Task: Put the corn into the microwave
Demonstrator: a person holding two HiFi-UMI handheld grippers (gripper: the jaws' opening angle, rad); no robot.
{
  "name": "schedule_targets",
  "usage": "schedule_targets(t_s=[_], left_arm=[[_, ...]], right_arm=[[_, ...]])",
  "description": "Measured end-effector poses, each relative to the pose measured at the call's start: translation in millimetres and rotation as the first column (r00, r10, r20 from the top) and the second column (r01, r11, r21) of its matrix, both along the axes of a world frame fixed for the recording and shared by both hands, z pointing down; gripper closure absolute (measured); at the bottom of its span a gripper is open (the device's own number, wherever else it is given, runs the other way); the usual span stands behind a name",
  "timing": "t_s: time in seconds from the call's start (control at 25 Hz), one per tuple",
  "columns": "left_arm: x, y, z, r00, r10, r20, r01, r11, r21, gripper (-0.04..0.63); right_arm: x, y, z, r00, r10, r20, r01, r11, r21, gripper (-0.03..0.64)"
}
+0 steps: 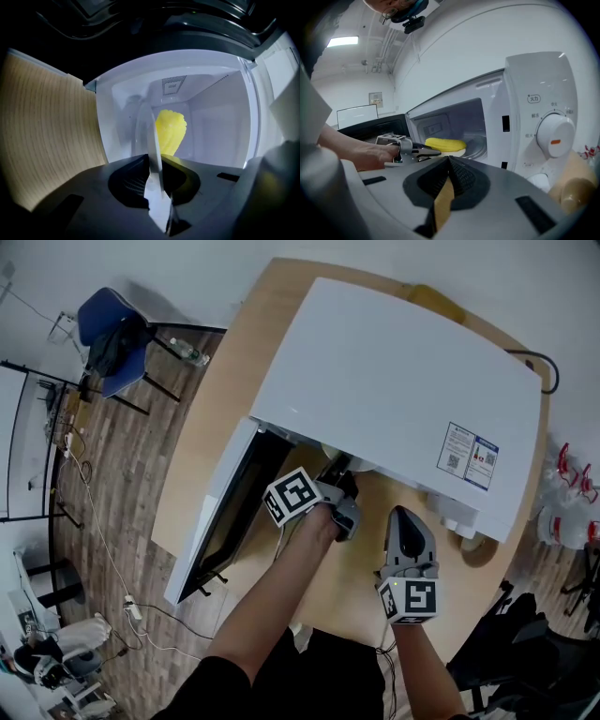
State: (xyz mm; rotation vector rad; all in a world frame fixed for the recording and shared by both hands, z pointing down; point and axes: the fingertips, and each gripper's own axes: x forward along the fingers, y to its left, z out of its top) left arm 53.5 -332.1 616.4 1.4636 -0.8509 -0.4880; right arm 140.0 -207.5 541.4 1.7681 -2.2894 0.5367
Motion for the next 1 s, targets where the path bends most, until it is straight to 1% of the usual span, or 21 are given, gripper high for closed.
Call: schedule_targets(t_s=[0.2,0.36,0.48,0.64,0.72,0.88,1.0], left_arm=[[0,0,0,0.998,-0.02,0.061,0.022,0.999,-0.035,0.568],[2,1,-2,0.989,-0.004,0.146,0.008,1.0,-0.022,0.566],[3,1,-4,0.976,0.003,0.216,-0.003,1.0,-0.001,0.565],[2,1,-5,0.949,0.007,0.314,-0.013,1.0,0.018,0.556],[2,-1,-5,0.943,-0.001,0.332,-0.006,1.0,0.019,0.551],[4,-6,-6,0.948,-0.027,0.319,0.019,0.999,0.026,0.551],[2,-11,-8,0.94,-0.066,0.334,0.048,0.997,0.062,0.549]], right_arm=[[0,8,-4,1.0,-0.008,0.005,0.008,1.0,-0.002,0.557],[4,14,-5,1.0,-0.006,0.006,0.007,1.0,-0.014,0.557],[6,19,-3,1.0,-0.009,0.008,0.01,1.0,-0.015,0.557],[8,27,-1,1.0,-0.002,0.017,0.002,1.0,-0.027,0.557],[6,31,0,1.0,-0.004,0.021,0.005,0.999,-0.033,0.557],[4,33,-3,1.0,-0.013,0.025,0.013,1.0,-0.022,0.557],[5,33,-6,1.0,-0.008,0.028,0.008,1.0,-0.009,0.557]])
